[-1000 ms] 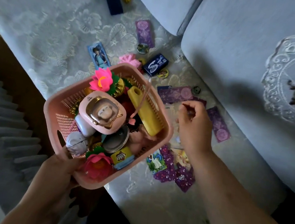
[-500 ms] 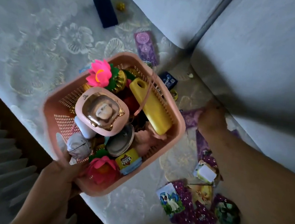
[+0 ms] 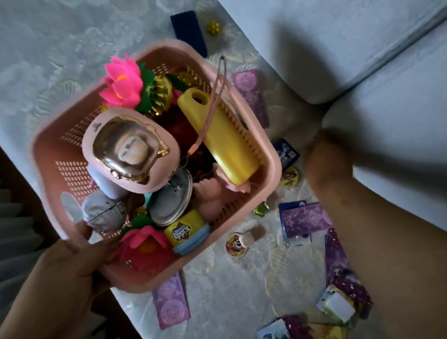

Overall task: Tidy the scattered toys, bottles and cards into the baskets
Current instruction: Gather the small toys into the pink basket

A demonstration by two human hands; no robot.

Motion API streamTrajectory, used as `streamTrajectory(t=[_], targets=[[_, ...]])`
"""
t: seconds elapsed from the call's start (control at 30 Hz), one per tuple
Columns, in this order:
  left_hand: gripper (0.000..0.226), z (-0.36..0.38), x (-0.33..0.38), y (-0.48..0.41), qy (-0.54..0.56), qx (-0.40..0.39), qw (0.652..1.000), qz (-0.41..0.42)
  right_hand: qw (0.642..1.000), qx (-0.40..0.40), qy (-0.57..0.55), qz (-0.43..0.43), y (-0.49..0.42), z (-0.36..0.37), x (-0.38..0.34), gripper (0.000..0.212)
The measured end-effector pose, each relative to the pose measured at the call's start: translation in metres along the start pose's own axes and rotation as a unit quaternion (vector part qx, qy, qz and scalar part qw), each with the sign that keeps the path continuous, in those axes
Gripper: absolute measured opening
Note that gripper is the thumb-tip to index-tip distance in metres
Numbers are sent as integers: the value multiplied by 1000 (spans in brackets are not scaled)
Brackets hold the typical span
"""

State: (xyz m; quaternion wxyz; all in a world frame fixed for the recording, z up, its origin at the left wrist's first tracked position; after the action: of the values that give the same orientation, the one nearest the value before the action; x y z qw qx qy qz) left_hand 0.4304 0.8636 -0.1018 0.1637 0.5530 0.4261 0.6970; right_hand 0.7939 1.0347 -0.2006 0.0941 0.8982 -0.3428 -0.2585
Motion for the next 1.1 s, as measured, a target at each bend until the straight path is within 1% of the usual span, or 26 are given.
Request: streamTrajectory(t=[0.07, 0.1, 0.13, 0.17, 0.23, 0.27, 0.33, 0.37, 0.4, 0.47, 0.5, 0.53, 0.6, 0.63, 0.7, 0.73, 0.77, 0.8, 0.83, 0.87, 0.9, 0.93, 1.03, 1.1], targets=[[44, -2, 5, 0, -3, 13, 1000, 5, 999, 1, -35, -1, 0, 0, -6, 34], [41, -4, 7, -1, -4, 22, 1000, 6, 1000, 4, -20, -21, 3, -1, -8, 32], [37, -7, 9, -1, -5, 31, 999, 7, 999, 9, -33, -9, 10, -5, -11, 30], [34, -9, 9, 0, -7, 35, 999, 7, 998, 34, -42, -27, 17, -10, -17, 28], [32, -13, 11, -1, -3, 46, 999, 7, 990, 70, -56, -110, 38, -22, -36, 25], [33, -13, 12, 0, -1, 48, 999, 5, 979, 98, -99, -149, 53, -29, -47, 23], [35, -15, 16, 0, 11, 55, 998, 6, 929, 121, -198, -287, 96, -45, -87, 18], [35, -17, 17, -1, 10, 58, 998, 9, 898, 114, -241, -349, 119, -53, -104, 16], [35, -18, 18, -2, 11, 62, 998, 10, 874, 109, -254, -400, 138, -58, -119, 16], [33, -21, 20, -3, 18, 66, 998, 5, 831, 94, -235, -496, 172, -60, -145, 17], [33, -22, 21, -3, 20, 68, 997, 3, 818, 71, -217, -527, 185, -54, -156, 21], [33, -23, 21, -3, 22, 72, 997, 2, 814, 46, -202, -543, 195, -46, -165, 29], [37, -25, 23, -3, 33, 86, 996, 2, 824, 24, -194, -532, 203, -36, -170, 45], [38, -25, 23, -4, 39, 90, 995, 0, 838, 32, -213, -501, 198, -35, -166, 46], [39, -28, 22, -5, 60, 89, 994, -1, 879, 86, -251, -396, 177, -37, -142, 35], [41, -29, 22, -5, 68, 90, 994, -1, 909, 111, -234, -326, 161, -35, -123, 28], [44, -30, 21, -5, 74, 93, 993, -2, 944, 108, -185, -250, 143, -27, -100, 22], [47, -31, 20, -5, 80, 94, 992, -4, 975, 78, -106, -181, 128, -14, -75, 21], [47, -31, 20, -4, 84, 95, 992, -6, 990, 35, -11, -134, 120, -1, -52, 23], [46, -32, 19, -3, 87, 95, 992, -7, 991, -10, 74, -115, 118, 12, -32, 26], [42, -32, 18, -3, 85, 96, 992, -8, 983, -46, 131, -116, 121, 23, -18, 30], [37, -32, 17, -2, 82, 100, 992, -10, 978, -71, 155, -123, 126, 32, -8, 32], [32, -33, 13, 0, 85, 110, 990, -12, 976, -90, 136, -142, 139, 45, 0, 30], [31, -33, 14, 0, 85, 113, 990, -8, 984, -98, 84, -119, 140, 45, -4, 26]])
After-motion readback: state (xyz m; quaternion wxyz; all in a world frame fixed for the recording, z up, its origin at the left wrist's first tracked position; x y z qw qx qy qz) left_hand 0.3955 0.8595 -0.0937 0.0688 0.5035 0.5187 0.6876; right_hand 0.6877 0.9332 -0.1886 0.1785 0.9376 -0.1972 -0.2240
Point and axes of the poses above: each hand's wrist, its own y-axis away from the middle knuckle, its own z-axis out of the palm, x = y × z, the point moved 4 cm from there along -y, towards the middle knuckle, and after that the axes turned 7 degrees about x, right-handed, at the moved point
